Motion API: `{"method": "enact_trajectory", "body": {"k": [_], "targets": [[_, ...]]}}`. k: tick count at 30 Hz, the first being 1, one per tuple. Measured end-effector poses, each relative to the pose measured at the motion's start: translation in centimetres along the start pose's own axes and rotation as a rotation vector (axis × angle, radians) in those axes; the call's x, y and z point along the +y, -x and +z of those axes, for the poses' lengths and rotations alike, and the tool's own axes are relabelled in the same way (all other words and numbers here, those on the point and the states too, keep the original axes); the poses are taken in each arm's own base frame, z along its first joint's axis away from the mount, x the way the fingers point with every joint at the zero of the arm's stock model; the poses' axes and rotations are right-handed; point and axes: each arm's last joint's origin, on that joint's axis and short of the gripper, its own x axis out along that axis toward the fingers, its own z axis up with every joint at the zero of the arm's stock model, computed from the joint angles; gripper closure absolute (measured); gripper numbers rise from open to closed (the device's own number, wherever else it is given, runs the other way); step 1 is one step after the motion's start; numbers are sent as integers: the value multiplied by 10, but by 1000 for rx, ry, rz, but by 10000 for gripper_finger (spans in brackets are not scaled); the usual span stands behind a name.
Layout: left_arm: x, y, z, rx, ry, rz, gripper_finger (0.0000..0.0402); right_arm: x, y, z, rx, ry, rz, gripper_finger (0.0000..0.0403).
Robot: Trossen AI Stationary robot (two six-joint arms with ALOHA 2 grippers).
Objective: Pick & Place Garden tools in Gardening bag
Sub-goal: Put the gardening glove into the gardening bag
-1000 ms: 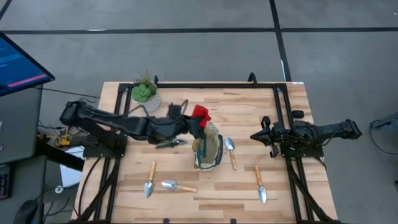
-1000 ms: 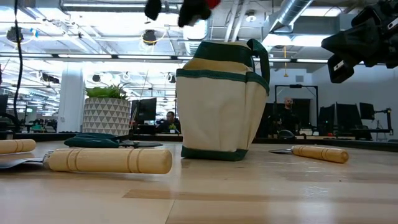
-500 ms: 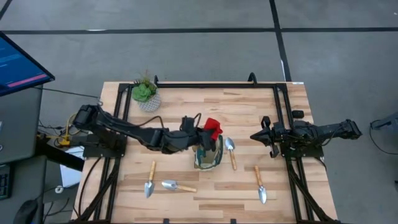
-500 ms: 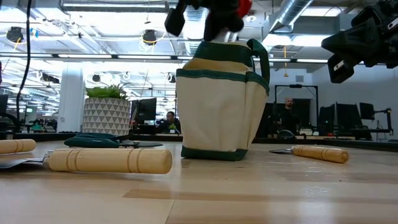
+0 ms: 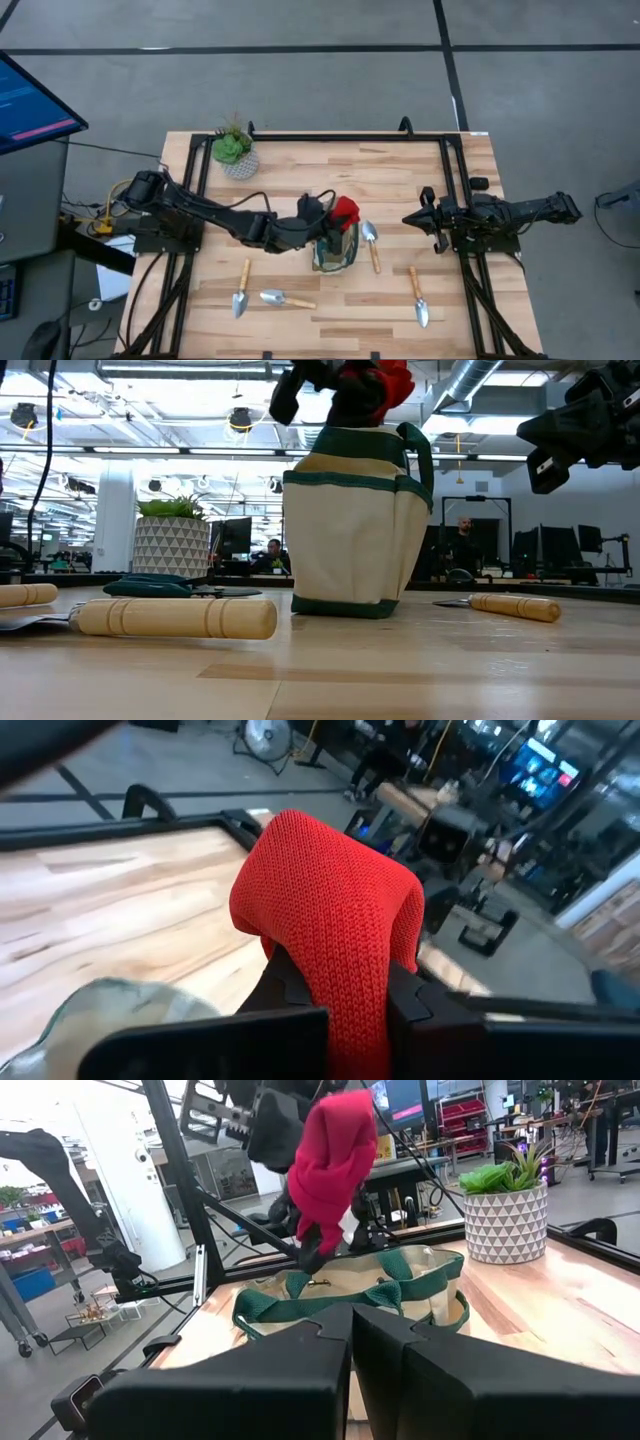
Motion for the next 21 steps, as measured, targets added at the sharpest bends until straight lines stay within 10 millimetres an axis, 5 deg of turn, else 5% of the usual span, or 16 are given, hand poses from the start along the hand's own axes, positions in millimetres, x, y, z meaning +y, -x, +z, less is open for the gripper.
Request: {"method": "enact_trajectory", "body": {"k": [21], "targets": [[8, -17, -33, 43, 110, 60, 395, 0, 0, -2, 24, 3, -5, 397]]}}
